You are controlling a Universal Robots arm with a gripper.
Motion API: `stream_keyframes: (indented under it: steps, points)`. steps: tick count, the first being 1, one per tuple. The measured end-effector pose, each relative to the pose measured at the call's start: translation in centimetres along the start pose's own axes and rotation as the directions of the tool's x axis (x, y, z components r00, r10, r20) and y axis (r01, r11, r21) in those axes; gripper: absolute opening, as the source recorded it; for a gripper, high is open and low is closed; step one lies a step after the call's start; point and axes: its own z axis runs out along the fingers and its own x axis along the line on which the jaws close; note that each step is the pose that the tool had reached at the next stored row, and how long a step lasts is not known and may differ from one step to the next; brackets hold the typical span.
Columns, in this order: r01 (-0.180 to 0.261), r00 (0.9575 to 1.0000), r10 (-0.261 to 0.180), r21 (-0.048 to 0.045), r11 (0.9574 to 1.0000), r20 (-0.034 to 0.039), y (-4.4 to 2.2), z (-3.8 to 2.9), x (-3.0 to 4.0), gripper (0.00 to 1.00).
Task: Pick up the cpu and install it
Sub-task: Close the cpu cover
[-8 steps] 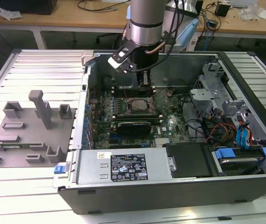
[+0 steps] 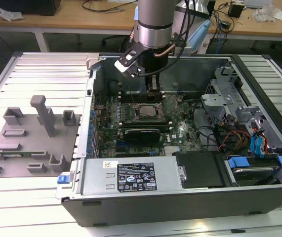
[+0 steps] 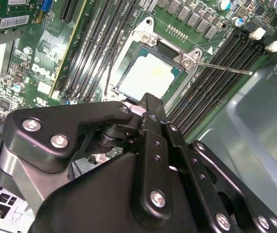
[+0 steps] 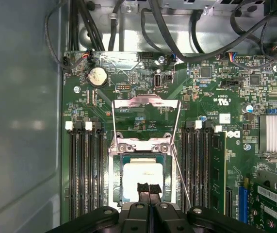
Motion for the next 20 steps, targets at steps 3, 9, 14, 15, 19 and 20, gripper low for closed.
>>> stream_keyframes:
  steps: [3,9,14,15,19,20]
  points:
    - [0.000,1.0000,0.000,-0.0001,1.0000,0.0002,0.00,0.00,0.00,0.11]
    - [0.000,1.0000,0.000,0.0000,1.0000,0.0007,0.01,-0.10,0.00,0.11]
    - [0.000,1.0000,0.000,0.0000,1.0000,0.0007,0.04,-1.08,-0.04,0.11]
    - [0.000,1.0000,0.000,0.0000,1.0000,0.0007,0.04,-1.19,-0.04,0.11]
    - [0.000,1.0000,0.000,0.0000,1.0000,0.0007,0.06,-1.65,-0.06,0.11]
    - [0.000,1.0000,0.000,0.0000,1.0000,0.0007,0.06,-1.74,-0.06,0.11]
